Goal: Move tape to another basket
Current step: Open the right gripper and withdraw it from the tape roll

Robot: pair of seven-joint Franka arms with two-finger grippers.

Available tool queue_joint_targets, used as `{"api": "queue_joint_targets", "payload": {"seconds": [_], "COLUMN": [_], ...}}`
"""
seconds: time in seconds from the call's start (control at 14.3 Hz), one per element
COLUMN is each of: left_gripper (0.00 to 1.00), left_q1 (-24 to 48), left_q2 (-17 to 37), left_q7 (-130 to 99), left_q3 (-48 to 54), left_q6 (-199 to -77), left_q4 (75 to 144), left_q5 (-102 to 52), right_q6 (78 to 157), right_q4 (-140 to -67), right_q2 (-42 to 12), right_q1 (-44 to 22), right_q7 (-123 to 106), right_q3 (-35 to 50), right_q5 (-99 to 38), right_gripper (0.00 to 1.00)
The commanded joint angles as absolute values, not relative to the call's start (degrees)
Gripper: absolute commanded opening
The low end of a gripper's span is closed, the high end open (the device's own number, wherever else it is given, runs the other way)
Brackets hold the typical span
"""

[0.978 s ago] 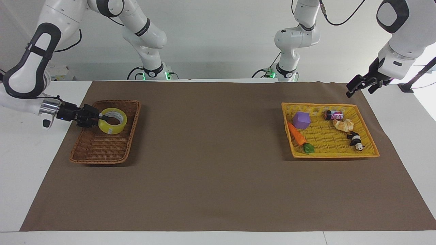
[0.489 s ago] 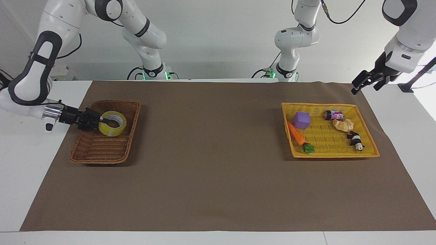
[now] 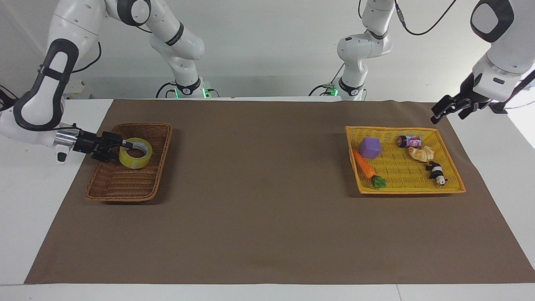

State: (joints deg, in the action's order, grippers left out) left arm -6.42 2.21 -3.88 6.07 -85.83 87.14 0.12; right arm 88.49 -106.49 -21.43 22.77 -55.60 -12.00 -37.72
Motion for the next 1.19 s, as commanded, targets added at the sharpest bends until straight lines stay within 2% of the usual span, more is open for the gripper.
{"api": "queue_joint_targets", "payload": {"seconds": [0.0,0.21,0.56,0.84,0.98,1.12], "left_gripper": [1.0,1.0,1.0,1.0,1.0,1.0], "left_q1": [-7.56,-7.73,-6.95,-7.12,-7.38,-7.38], "left_q2": [1.94,2.02,-0.26,-0.44,-0.44,-0.44], "left_q7": [-3.34,-3.34,-3.6,-3.69,-3.78,-3.69], "left_q3": [7.03,7.9,7.91,7.82,7.82,7.82], "left_q6": [-83.16,-82.87,-83.59,-83.58,-83.67,-83.67], "left_q4": [85.61,83.24,87.71,88.07,88.07,88.07], "left_q5": [0.26,0.88,0.7,0.7,0.7,0.7], "right_q6": [89.03,93.06,96.42,93.44,89.85,85.62], "right_q4": [-105.47,-104.77,-103.1,-98.18,-95.99,-91.78], "right_q2": [-20.22,-15.05,-5.99,-2.12,-0.71,-1.23], "right_q1": [22.33,18.12,9.33,0.98,0.0,0.09], "right_q7": [-56.16,-56.43,-48.54,-29.51,-15.79,-13.1], "right_q3": [-11.34,-11.34,-11.34,-11.25,-11.25,-11.16], "right_q5": [-34.21,-26.75,-15.74,-5.73,-4.84,-2.48], "right_gripper": [1.0,1.0,1.0,1.0,1.0,1.0]}}
